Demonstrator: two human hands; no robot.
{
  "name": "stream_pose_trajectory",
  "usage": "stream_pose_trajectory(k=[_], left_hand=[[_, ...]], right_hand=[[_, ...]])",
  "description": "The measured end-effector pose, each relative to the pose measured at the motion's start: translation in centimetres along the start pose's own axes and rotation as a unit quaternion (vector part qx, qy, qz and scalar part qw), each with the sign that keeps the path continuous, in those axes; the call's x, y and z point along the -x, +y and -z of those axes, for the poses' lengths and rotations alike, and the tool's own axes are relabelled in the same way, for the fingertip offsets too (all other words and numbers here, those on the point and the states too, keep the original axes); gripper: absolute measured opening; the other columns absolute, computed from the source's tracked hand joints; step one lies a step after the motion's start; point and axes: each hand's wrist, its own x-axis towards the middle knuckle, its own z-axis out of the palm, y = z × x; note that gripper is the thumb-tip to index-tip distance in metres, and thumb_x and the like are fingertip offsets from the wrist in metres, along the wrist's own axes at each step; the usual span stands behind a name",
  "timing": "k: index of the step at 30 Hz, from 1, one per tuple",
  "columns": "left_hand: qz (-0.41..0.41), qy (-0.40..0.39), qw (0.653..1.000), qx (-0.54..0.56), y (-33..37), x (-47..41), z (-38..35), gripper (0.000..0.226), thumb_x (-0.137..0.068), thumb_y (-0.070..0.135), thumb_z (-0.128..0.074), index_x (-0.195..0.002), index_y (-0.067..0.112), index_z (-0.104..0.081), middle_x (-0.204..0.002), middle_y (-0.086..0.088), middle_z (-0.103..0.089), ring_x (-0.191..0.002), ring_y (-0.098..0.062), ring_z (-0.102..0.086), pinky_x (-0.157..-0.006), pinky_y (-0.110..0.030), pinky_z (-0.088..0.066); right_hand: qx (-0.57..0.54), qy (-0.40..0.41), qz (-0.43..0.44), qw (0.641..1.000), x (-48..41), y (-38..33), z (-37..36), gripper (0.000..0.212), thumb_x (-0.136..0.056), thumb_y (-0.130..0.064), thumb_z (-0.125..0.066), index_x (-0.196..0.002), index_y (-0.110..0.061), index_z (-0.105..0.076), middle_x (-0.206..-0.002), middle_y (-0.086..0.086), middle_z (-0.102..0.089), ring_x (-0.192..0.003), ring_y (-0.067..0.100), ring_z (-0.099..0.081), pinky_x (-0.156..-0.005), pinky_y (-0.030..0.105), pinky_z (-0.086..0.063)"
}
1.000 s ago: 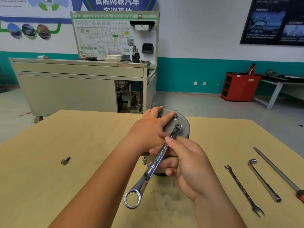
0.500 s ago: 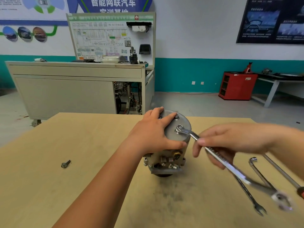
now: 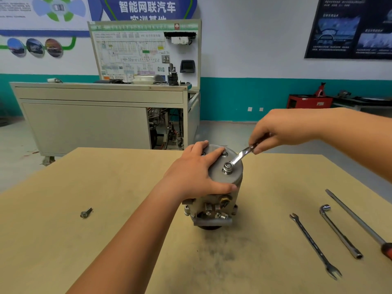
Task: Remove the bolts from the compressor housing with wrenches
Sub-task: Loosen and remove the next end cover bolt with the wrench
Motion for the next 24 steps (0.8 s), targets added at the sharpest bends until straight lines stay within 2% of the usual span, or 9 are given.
stream_pose_trajectory(k=[2, 4, 6, 10, 12, 16, 18, 21, 24], left_hand=[[0.000, -0.001, 1.000, 0.002, -0.1, 0.0, 0.0, 0.097, -0.068, 0.077, -0.058, -0.149, 0.042, -0.018, -0.155, 0.010, -0.011, -0.140, -0.013, -0.009, -0.112, -0.038, -0.026], [0.000, -0.001, 1.000, 0.005, -0.2, 0.1, 0.0, 0.096, -0.068, 0.076, -0.058, -0.149, 0.042, -0.018, -0.154, 0.010, -0.011, -0.140, -0.014, -0.009, -0.111, -0.038, -0.027], [-0.001, 0.000, 1.000, 0.005, -0.3, 0.0, 0.0, 0.096, -0.069, 0.076, -0.059, -0.149, 0.042, -0.018, -0.155, 0.010, -0.010, -0.140, -0.014, -0.009, -0.111, -0.039, -0.027], [-0.002, 0.003, 1.000, 0.000, 0.1, -0.1, -0.1, 0.097, -0.069, 0.076, -0.059, -0.149, 0.041, -0.019, -0.154, 0.008, -0.011, -0.140, -0.014, -0.009, -0.112, -0.038, -0.025], [-0.001, 0.005, 1.000, -0.002, 0.3, -0.1, -0.2, 0.097, -0.069, 0.075, -0.059, -0.149, 0.040, -0.019, -0.154, 0.007, -0.012, -0.140, -0.015, -0.010, -0.113, -0.038, -0.025], [0.001, -0.002, 1.000, -0.012, 0.5, -0.2, 0.0, 0.093, -0.071, 0.068, -0.055, -0.150, 0.038, -0.018, -0.156, 0.004, -0.011, -0.141, -0.017, -0.010, -0.113, -0.038, -0.027], [-0.002, -0.006, 1.000, -0.022, 0.6, -0.2, 0.0, 0.087, -0.075, 0.062, -0.053, -0.151, 0.038, -0.017, -0.156, 0.003, -0.011, -0.141, -0.018, -0.010, -0.112, -0.039, -0.029], [0.001, -0.008, 1.000, -0.022, 0.5, -0.2, 0.1, 0.085, -0.076, 0.060, -0.049, -0.151, 0.037, -0.016, -0.156, 0.001, -0.011, -0.141, -0.019, -0.011, -0.112, -0.040, -0.028], [0.000, -0.003, 1.000, -0.028, 0.4, -0.2, 0.0, 0.081, -0.080, 0.058, -0.050, -0.151, 0.038, -0.015, -0.156, 0.001, -0.012, -0.141, -0.019, -0.011, -0.112, -0.039, -0.028]], right_hand=[[-0.075, 0.017, -0.015, 0.997, 0.9, 0.3, 0.4, 0.022, -0.083, -0.047, -0.058, -0.094, -0.032, -0.071, -0.073, -0.016, -0.065, -0.069, 0.000, -0.056, -0.058, 0.011, -0.040], [-0.170, 0.057, -0.036, 0.983, 2.2, 0.2, 0.9, 0.028, -0.076, -0.056, -0.051, -0.085, -0.036, -0.068, -0.067, -0.018, -0.064, -0.064, -0.005, -0.056, -0.056, 0.006, -0.040], [-0.275, 0.081, -0.057, 0.956, 3.4, -0.5, 0.9, 0.033, -0.072, -0.055, -0.048, -0.082, -0.030, -0.065, -0.068, -0.014, -0.067, -0.060, -0.003, -0.060, -0.056, 0.008, -0.045], [-0.470, -0.014, -0.093, 0.878, 4.7, -4.1, -1.3, 0.025, -0.093, -0.032, -0.043, -0.087, -0.011, -0.055, -0.077, -0.003, -0.074, -0.067, 0.013, -0.071, -0.055, 0.016, -0.054], [-0.563, -0.040, -0.096, 0.820, 5.1, -6.7, -2.8, 0.024, -0.096, -0.029, -0.041, -0.088, -0.010, -0.052, -0.078, 0.003, -0.075, -0.061, 0.012, -0.070, -0.055, 0.018, -0.055], [-0.750, -0.045, -0.104, 0.652, 5.1, -10.7, -5.1, 0.025, -0.097, -0.027, -0.041, -0.091, -0.006, -0.051, -0.070, 0.010, -0.072, -0.047, 0.011, -0.065, -0.047, 0.021, -0.054], [-0.792, -0.036, -0.103, 0.601, 4.8, -11.6, -5.5, 0.026, -0.098, -0.025, -0.040, -0.093, -0.004, -0.054, -0.067, 0.012, -0.071, -0.044, 0.012, -0.064, -0.043, 0.021, -0.052], [-0.814, -0.014, -0.109, 0.570, 4.3, -11.9, -5.4, 0.028, -0.099, -0.023, -0.038, -0.092, -0.003, -0.056, -0.064, 0.013, -0.070, -0.042, 0.014, -0.063, -0.040, 0.020, -0.049], [-0.806, 0.002, -0.115, 0.580, 4.0, -11.7, -5.4, 0.029, -0.100, -0.023, -0.037, -0.091, -0.003, -0.056, -0.061, 0.013, -0.069, -0.039, 0.013, -0.062, -0.038, 0.019, -0.048]])
